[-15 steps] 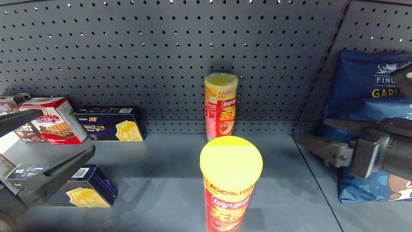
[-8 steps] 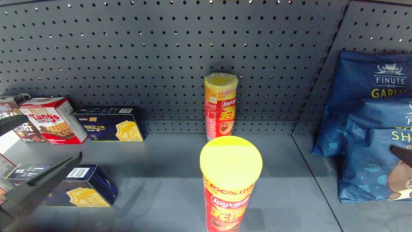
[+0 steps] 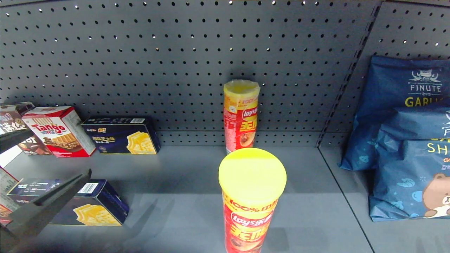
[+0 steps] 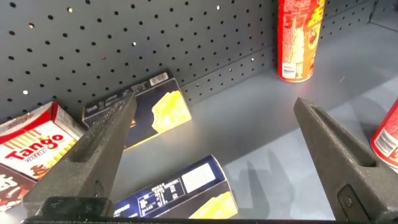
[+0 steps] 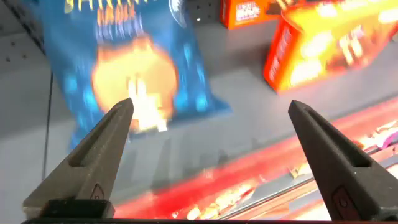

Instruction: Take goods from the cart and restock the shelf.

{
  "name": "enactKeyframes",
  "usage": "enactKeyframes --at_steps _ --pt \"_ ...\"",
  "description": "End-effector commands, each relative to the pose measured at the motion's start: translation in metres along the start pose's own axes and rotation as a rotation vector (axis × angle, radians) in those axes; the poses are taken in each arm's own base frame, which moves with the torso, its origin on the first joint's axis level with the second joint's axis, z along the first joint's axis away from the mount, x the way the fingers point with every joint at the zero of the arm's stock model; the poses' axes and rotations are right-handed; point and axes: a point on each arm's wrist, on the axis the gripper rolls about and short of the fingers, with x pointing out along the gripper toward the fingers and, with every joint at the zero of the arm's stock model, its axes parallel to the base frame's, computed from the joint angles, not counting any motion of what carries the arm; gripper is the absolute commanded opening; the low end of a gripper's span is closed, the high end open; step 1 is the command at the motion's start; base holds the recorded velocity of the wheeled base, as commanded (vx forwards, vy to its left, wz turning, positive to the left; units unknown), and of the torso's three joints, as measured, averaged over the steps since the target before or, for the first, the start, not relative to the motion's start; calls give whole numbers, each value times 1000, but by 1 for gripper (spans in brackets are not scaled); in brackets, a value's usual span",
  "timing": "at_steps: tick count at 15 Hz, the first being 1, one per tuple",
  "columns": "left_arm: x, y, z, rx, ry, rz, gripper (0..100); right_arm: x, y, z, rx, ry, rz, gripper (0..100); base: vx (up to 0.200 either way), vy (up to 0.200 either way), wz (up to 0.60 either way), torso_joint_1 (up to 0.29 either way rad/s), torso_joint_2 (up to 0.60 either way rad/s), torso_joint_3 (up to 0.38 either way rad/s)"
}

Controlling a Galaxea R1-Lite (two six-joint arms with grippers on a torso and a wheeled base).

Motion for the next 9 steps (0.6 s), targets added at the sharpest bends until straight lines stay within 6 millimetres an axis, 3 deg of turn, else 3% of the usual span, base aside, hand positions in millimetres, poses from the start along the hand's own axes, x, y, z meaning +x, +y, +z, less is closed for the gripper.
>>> enactKeyframes --at_steps 1,5,9 --pt "0 -1 -2 1 7 -3 100 -17 -4 -58 -12 -68 -12 100 0 0 0 0 0 0" --pt "-3 -4 -13 4 29 -14 100 -17 -2 -59 -80 -48 166 100 0 0 0 0 0 0" --pt "-3 -4 -13 0 28 -15 100 -15 0 -64 -76 -36 -36 100 0 0 0 0 0 0"
